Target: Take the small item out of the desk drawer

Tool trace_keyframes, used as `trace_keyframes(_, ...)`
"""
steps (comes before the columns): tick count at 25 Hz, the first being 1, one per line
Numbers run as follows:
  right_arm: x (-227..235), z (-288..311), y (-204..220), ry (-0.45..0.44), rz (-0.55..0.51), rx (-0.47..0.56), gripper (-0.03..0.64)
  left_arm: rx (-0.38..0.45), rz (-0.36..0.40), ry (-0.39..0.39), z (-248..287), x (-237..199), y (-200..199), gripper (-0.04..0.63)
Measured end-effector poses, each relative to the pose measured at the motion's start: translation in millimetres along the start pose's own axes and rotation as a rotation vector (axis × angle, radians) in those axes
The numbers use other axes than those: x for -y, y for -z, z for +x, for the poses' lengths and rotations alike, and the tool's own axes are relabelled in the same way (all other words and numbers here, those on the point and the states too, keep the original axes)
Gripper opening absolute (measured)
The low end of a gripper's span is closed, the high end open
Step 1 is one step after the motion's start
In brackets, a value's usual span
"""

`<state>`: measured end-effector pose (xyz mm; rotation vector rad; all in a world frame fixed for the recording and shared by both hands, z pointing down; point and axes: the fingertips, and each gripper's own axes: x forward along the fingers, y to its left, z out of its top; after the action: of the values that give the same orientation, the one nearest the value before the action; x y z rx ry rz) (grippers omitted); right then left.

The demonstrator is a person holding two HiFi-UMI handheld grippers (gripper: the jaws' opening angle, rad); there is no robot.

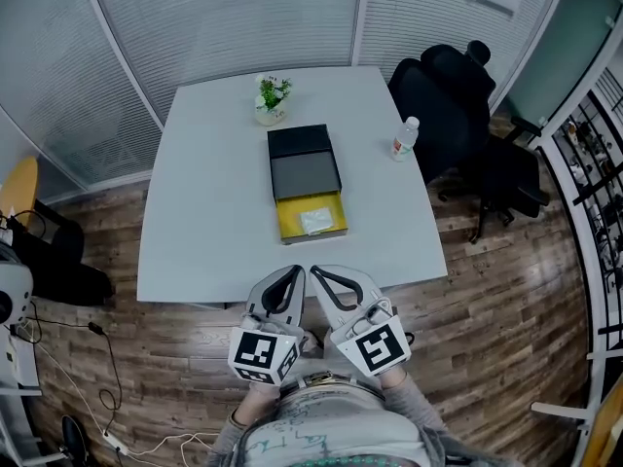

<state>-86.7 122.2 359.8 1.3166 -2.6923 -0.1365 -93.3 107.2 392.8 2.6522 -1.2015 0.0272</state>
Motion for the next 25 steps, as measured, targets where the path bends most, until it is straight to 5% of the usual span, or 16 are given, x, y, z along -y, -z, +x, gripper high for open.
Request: trace_keyframes(25,134.3,74.3,-0.2,-0.121,0.011,0.036,0.003,0.000,0.012,-0.090,140.9,-39.6,-35.6,-0.002)
